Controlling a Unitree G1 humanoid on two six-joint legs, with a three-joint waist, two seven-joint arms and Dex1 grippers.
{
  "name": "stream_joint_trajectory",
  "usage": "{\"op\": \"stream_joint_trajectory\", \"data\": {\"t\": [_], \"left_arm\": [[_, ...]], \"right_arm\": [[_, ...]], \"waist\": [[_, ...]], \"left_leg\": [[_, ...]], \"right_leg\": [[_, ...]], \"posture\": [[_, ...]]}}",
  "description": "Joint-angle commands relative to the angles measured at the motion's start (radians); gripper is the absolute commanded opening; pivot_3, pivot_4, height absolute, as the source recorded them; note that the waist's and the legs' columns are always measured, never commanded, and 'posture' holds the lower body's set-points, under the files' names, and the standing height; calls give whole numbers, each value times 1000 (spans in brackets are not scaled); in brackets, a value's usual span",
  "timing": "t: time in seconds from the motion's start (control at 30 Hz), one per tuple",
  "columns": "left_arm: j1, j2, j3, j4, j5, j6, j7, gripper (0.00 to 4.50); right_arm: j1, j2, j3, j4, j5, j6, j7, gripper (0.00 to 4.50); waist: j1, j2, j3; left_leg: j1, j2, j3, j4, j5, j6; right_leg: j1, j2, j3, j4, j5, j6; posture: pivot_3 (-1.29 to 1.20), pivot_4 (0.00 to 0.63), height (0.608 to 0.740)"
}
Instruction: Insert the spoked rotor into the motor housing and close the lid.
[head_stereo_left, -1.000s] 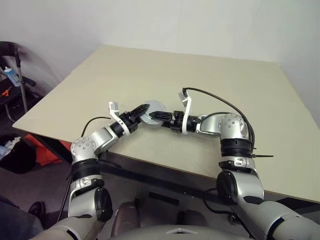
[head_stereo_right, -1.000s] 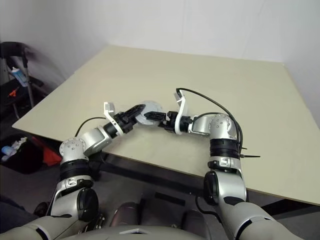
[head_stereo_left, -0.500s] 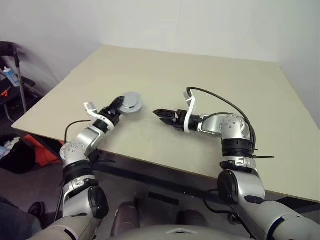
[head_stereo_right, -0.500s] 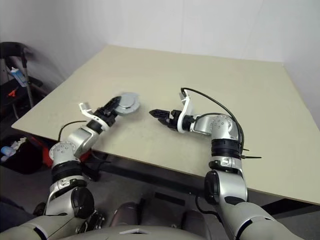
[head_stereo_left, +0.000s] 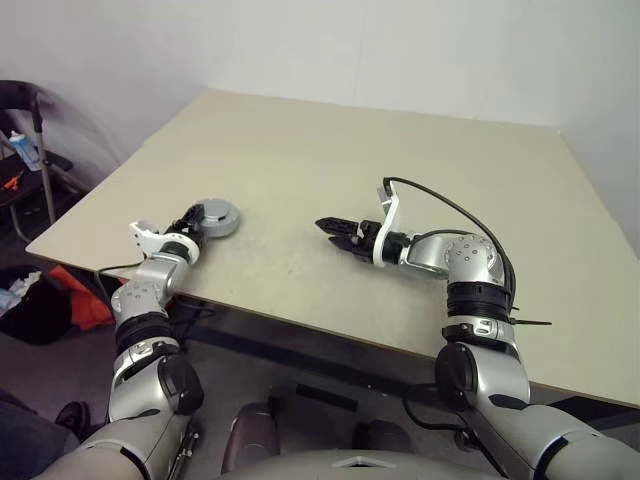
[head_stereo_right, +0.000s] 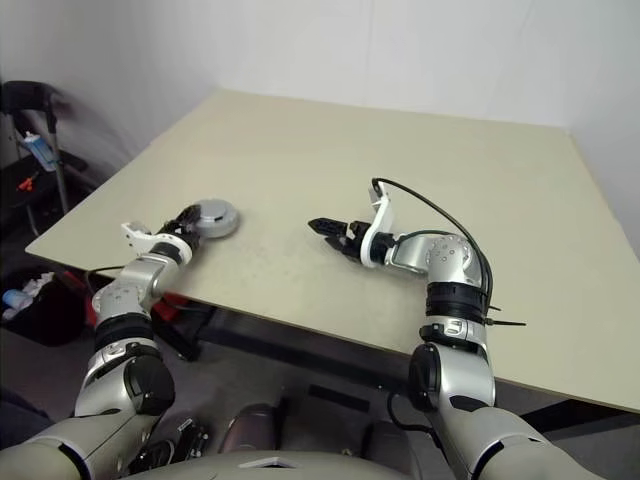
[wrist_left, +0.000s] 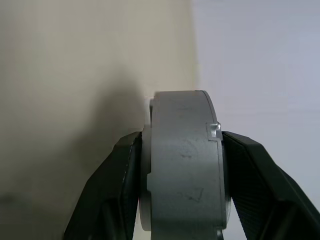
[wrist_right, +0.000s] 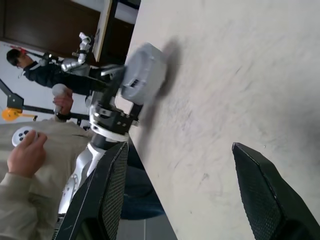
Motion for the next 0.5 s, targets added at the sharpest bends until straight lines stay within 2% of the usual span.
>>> {"op": "stream_joint_trajectory", "data": {"t": [0.03,0.23,0.47,0.5], "left_arm": [[-62,29,17,12,6,-49,27,2284],[-58,34,19,24,20,-59,51,2284],[12,37,-1,-62,9,46,72,4380],[27,39,-3,-83,-2,75,69,4448]], "right_arm": [[-5,1,-5,-38,13,-16,1,3718],[-6,-2,0,-37,11,-17,3,3718],[-15,-11,17,-15,1,-26,17,3778],[-16,-15,21,-8,-2,-30,22,3778]], "waist": [[1,-1,0],[-1,-1,0],[-9,-1,0],[-10,-1,0]], "left_leg": [[0,0,0,0,0,0],[1,0,0,1,0,0],[6,0,0,1,0,0],[6,0,0,1,0,0]], "right_leg": [[0,0,0,0,0,0],[2,0,0,0,-1,-1],[5,0,0,1,-1,-2],[6,0,0,1,-1,-2]], "posture": [[0,0,740],[0,0,740],[0,0,740],[0,0,740]]}}
